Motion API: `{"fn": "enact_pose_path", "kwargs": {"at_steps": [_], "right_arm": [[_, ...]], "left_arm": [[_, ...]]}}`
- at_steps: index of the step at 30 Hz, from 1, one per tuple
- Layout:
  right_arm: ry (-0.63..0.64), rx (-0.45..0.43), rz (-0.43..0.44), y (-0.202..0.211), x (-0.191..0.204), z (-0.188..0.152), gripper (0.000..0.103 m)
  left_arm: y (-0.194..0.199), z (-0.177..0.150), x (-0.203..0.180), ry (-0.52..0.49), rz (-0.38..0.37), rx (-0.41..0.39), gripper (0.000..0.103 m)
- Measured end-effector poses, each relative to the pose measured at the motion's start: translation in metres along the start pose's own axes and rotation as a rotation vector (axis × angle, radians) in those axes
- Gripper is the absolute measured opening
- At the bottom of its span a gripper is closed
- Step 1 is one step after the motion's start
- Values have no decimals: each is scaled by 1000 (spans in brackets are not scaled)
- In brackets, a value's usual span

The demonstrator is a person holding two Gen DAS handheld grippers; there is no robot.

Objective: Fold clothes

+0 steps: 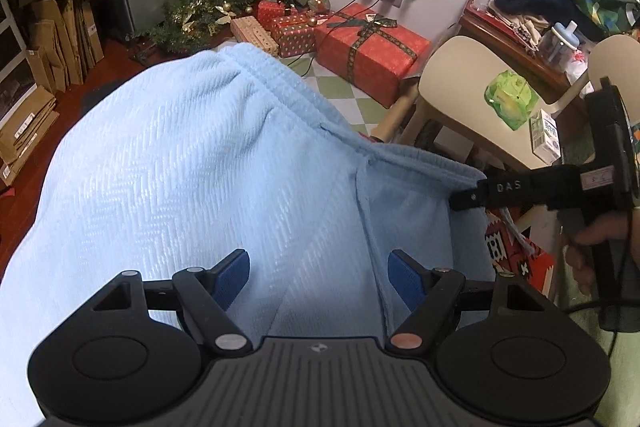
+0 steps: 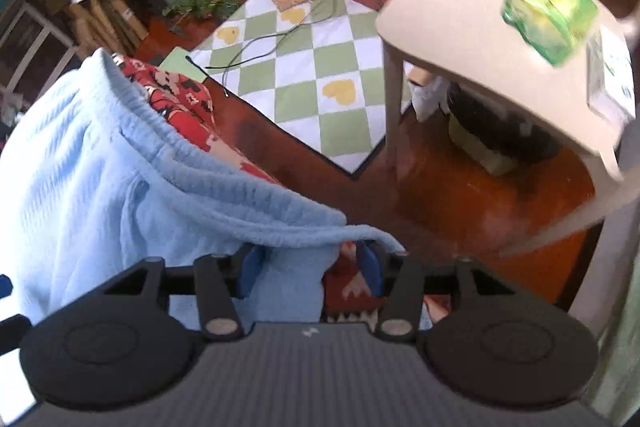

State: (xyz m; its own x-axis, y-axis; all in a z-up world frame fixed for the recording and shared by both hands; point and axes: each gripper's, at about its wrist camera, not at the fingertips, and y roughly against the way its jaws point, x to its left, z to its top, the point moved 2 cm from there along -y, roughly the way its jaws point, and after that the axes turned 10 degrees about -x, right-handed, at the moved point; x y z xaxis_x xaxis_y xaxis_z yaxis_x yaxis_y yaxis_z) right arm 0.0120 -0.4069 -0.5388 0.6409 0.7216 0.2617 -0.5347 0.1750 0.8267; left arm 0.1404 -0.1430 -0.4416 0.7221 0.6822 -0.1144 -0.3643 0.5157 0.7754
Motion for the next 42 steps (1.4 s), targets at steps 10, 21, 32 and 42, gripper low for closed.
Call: {"fn": "enact_pose_path", "kwargs": {"at_steps": [10, 21, 32, 42], "right_arm": [[9, -4, -107, 42, -16, 3, 29], [-30, 72, -50, 45, -40, -1, 43], [206, 142, 94, 58, 16, -37, 13], [315, 185, 46, 44, 0, -49, 3]], "left_arm": [[10, -14, -3, 41, 3, 12, 72], [26, -38, 5, 75, 21, 54, 56], [30, -83, -13, 98, -2, 119, 20], [26, -124, -9, 122, 107, 185, 20]]}}
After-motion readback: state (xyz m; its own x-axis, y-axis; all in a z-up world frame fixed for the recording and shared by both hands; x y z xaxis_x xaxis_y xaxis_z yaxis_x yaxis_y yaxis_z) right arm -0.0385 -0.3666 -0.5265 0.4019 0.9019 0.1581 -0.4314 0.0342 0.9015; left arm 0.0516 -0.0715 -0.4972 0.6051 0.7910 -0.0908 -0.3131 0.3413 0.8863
